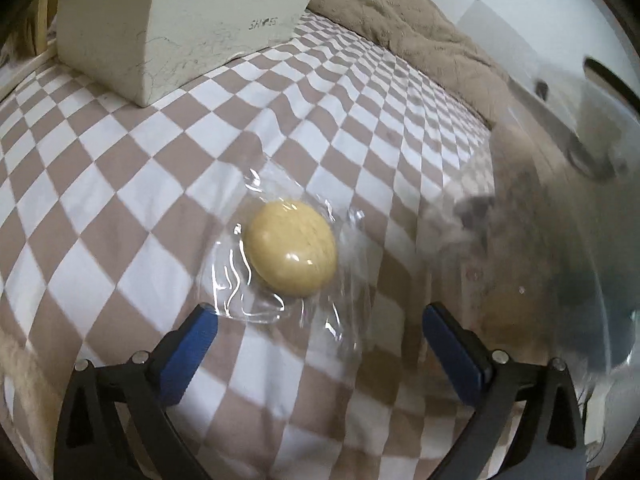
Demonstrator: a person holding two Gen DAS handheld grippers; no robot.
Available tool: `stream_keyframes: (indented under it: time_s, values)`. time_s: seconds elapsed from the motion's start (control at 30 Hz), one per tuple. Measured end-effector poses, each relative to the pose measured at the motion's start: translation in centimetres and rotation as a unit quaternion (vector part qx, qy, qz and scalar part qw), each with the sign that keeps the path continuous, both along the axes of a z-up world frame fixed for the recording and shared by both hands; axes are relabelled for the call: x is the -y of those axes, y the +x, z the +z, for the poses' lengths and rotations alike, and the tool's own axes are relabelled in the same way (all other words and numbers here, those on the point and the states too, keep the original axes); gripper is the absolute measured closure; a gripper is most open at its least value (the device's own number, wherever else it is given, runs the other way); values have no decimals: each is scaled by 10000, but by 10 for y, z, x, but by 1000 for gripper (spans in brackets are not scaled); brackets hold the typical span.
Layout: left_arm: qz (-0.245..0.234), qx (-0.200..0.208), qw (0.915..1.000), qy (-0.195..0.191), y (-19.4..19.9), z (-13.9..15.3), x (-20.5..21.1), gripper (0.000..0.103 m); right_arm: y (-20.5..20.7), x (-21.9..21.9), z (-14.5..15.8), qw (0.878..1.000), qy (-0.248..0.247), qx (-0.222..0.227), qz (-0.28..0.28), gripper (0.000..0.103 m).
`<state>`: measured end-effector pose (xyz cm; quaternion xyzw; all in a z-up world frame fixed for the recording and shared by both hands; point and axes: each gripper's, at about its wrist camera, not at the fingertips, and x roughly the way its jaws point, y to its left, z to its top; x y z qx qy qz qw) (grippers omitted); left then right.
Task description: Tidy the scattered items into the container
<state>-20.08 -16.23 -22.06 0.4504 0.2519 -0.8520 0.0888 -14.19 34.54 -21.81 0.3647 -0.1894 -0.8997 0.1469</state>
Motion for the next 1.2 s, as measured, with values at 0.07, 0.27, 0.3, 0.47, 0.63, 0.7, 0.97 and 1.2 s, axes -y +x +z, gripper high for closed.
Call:
stream_keyframes:
  time_s: [0.07,0.27,0.3,0.47,0.63,0.7,0.97,1.2]
  values:
    - [28,-15,9999,-106,-10,0,4,0,0,2,-1,10000,40,16,32,0]
    - [112,207,9985,-486,-33,-16,14,0,-2,5,-3,9999,136,50,82,0]
    - [155,210,9989,-388,-33,-18,18,0,-2,5,-3,9998,143,51,88,0]
    - [424,-46,9974,582,-17,-17,30,0,-2,8,-3,9997,174,59,159,0]
    - [665,-174,9841,1639,-15,-27,39,2,-1,11,0,9996,166,54,239,0]
    - [722,-285,9788,1895,-14,-30,45,5,-1,11,0,9995,183,60,253,0]
    - [1015,-360,9497,2940,-3,-54,69,73,-2,10,-1,9995,193,83,237,0]
    - [955,-520,9455,3069,3,-49,69,76,-3,7,-2,9997,191,71,147,0]
